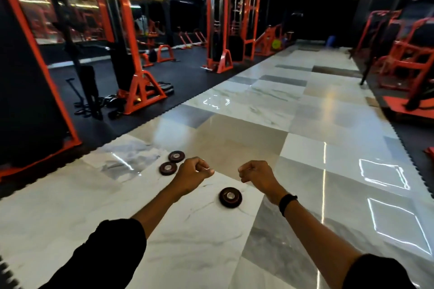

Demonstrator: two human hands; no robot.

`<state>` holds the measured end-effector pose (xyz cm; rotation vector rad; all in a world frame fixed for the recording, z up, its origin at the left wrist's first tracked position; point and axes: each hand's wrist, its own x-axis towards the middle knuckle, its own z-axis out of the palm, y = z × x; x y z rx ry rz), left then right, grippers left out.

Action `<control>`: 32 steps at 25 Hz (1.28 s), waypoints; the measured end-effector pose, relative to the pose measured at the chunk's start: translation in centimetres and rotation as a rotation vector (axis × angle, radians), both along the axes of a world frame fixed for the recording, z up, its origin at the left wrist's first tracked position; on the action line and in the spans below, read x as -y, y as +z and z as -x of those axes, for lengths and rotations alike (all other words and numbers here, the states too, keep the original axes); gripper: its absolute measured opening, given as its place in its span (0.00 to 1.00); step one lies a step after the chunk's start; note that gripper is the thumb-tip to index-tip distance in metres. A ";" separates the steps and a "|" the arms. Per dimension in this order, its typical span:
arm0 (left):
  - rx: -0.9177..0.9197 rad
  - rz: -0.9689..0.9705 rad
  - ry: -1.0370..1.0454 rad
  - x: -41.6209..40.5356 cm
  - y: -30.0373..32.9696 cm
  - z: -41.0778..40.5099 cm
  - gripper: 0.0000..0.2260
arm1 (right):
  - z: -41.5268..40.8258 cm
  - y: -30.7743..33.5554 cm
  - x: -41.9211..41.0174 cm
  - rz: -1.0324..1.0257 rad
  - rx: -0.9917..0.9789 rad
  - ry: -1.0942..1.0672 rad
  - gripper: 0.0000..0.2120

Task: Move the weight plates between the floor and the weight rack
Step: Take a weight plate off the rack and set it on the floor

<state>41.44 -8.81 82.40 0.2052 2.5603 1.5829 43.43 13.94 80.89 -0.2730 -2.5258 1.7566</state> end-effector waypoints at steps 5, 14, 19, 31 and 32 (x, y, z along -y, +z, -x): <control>0.091 -0.018 -0.034 -3.1 -2.8 11.4 0.08 | 11.5 -1.7 -3.4 -0.040 0.065 -0.027 0.06; 0.284 0.010 -0.118 -7.5 -11.1 34.6 0.07 | 29.8 -9.2 -6.5 0.013 0.309 -0.133 0.09; 0.375 0.061 -0.218 -12.2 -13.1 46.2 0.08 | 39.0 -10.4 -8.9 0.018 0.344 -0.248 0.10; 0.562 0.340 -0.387 -26.3 -20.6 62.7 0.09 | 52.3 -18.1 -20.2 0.227 0.526 -0.478 0.14; 0.573 0.367 -0.390 -27.1 -21.1 63.8 0.09 | 53.5 -18.6 -20.9 0.247 0.540 -0.466 0.13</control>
